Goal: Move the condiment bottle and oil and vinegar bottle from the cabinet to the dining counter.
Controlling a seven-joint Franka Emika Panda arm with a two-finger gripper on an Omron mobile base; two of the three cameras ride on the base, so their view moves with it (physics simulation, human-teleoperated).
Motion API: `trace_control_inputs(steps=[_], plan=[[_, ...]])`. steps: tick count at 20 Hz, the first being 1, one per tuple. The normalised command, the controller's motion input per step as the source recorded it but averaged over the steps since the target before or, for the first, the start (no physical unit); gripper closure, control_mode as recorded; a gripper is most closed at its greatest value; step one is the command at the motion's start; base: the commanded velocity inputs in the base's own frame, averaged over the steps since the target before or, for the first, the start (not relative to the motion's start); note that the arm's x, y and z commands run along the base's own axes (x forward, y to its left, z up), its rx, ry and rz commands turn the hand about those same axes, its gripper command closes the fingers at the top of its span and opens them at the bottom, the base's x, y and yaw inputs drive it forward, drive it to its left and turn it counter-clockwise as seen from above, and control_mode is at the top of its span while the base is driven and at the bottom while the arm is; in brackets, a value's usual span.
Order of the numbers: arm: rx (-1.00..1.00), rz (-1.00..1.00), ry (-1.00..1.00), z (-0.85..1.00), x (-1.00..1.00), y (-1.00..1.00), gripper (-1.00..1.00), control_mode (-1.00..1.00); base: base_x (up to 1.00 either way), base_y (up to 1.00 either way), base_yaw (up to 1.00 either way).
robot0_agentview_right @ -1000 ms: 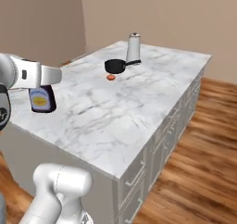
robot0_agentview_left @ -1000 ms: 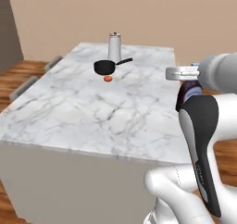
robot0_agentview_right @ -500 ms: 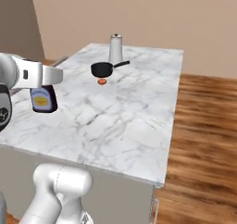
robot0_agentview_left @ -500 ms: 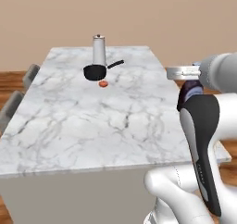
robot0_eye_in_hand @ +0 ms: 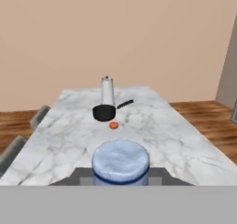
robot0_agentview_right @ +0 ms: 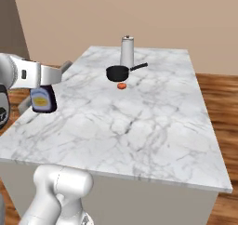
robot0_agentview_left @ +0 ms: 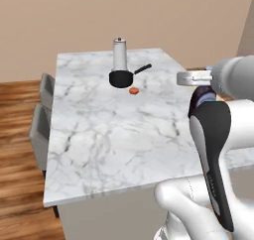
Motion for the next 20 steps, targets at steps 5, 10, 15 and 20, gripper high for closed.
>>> trace_control_inputs(steps=[5,10,15,20], plan=[[-0.03,-0.24,0.0,-0.03,0.41,0.96,1.0,-1.0,0.0,0.0,0.0],[-0.02,-0.25,0.0,-0.18,0.52,0.97,1.0,-1.0,0.0,0.0,0.0],[-0.02,-0.23,0.01,-0.3,0.62,0.98,1.0,-1.0,0.0,0.0,0.0],[0.0,-0.16,0.0,-0.29,0.68,0.34,1.0,-1.0,0.0,0.0,0.0]])
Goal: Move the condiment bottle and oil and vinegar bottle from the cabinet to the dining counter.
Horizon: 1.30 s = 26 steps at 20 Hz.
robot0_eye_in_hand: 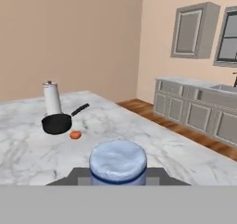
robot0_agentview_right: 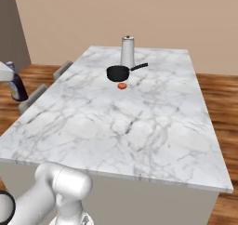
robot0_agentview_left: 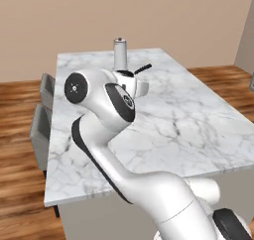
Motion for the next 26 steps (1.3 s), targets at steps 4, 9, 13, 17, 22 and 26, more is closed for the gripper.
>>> trace_control_inputs(steps=[4,9,13,17,22,26], plan=[[0.01,-0.01,0.0,-0.45,0.4,0.0,1.0,-1.0,0.0,0.0,0.0],[0.03,0.02,-0.01,-0.69,0.04,0.01,1.0,-1.0,0.0,0.0,0.0],[0.04,0.12,-0.07,-0.69,0.05,0.0,1.0,-1.0,0.0,0.0,0.0],[0.02,0.16,-0.04,-0.68,0.26,0.04,1.0,-1.0,0.0,0.0,0.0],[0.0,0.1,-0.01,-0.67,0.56,0.35,1.0,-1.0,0.0,0.0,0.0],[0.0,0.0,0.0,-0.55,0.59,0.57,1.0,-1.0,0.0,0.0,0.0]])
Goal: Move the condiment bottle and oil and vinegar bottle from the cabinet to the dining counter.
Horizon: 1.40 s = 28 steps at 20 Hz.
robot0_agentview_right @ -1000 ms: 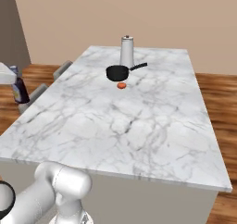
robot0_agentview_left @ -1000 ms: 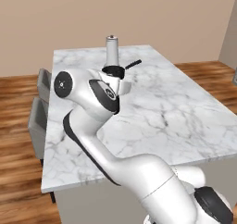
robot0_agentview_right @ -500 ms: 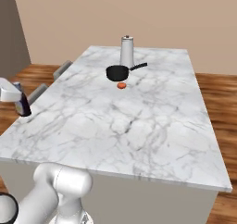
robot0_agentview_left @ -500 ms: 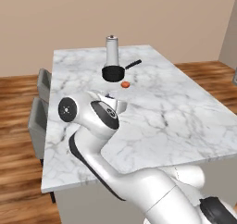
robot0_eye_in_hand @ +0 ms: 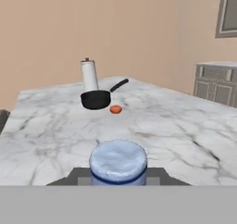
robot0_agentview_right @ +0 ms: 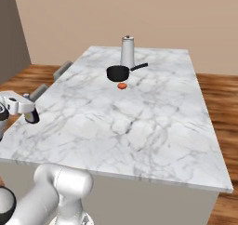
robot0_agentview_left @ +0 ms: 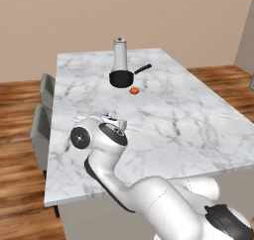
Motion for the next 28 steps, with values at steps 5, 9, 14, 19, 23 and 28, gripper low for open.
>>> trace_control_inputs(steps=[5,9,14,19,23,28], plan=[[0.0,0.0,0.0,-0.53,0.53,0.56,1.0,-1.0,0.0,0.0,0.0],[0.0,0.0,0.0,-0.44,0.41,0.45,1.0,-1.0,0.0,0.0,0.0],[0.0,-0.04,0.0,-0.26,0.57,0.35,1.0,-1.0,0.0,0.0,0.0],[0.0,-0.05,0.0,-0.23,0.62,0.25,1.0,-1.0,0.0,0.0,0.0],[0.0,-0.04,0.0,-0.37,0.41,0.16,1.0,-1.0,0.0,0.0,0.0],[0.0,-0.02,0.0,-0.47,0.35,0.06,1.0,-1.0,0.0,0.0,0.0]])
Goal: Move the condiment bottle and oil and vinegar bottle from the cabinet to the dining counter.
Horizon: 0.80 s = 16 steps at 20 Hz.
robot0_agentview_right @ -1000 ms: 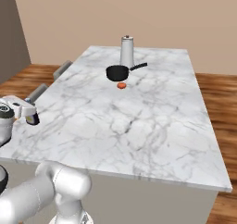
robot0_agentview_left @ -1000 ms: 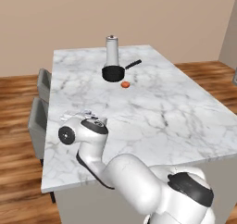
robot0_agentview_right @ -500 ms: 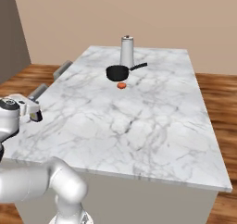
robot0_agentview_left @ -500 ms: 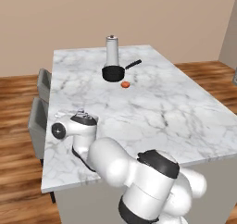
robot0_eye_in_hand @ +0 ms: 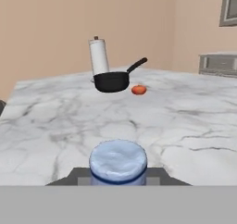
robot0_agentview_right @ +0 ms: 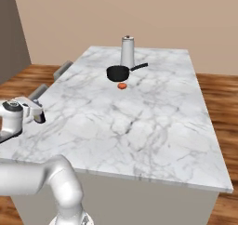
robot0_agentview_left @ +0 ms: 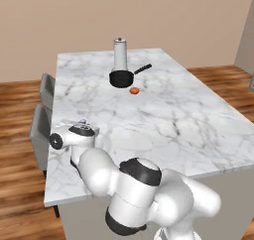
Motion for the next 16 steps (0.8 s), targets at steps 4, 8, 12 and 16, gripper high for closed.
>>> trace_control_inputs(steps=[4,8,12,16], plan=[[0.0,-0.02,0.0,-0.42,0.36,0.08,1.0,-1.0,0.0,0.0,0.0],[0.0,-0.01,0.0,-0.4,0.21,0.06,1.0,-1.0,0.0,0.0,0.0],[0.0,0.0,0.0,-0.38,0.02,0.04,1.0,-1.0,0.0,0.0,0.0],[0.0,0.0,0.0,-0.38,0.0,0.04,1.0,-1.0,0.0,0.0,0.0]])
